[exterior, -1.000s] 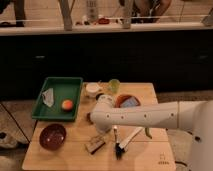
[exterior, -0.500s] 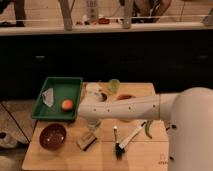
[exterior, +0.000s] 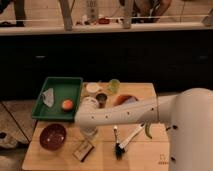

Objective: Wipe table surface with eraser

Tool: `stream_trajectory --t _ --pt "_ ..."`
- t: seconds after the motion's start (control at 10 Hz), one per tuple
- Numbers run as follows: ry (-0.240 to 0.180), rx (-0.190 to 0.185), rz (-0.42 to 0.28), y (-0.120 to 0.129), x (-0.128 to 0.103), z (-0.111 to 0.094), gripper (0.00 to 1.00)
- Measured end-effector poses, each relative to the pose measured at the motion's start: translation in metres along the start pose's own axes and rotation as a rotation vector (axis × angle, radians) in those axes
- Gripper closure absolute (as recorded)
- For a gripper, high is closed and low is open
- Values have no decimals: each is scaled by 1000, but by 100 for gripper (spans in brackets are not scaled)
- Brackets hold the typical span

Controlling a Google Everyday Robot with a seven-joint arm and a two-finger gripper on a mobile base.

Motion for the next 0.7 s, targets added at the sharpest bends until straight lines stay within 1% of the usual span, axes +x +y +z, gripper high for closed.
stream_trajectory --t 0.1,0.2,0.3,0.4,0.5,0.7 --pt "11 -3 7 12 5 -4 99" --pt "31 -2 25 21 14 -10 99" --pt "50 -6 42 25 24 -14 99" --pt "73 -8 59 25 35 -19 99" --pt "102 -10 80 19 52 -23 99" --pt "132 -4 99 0 77 -32 99"
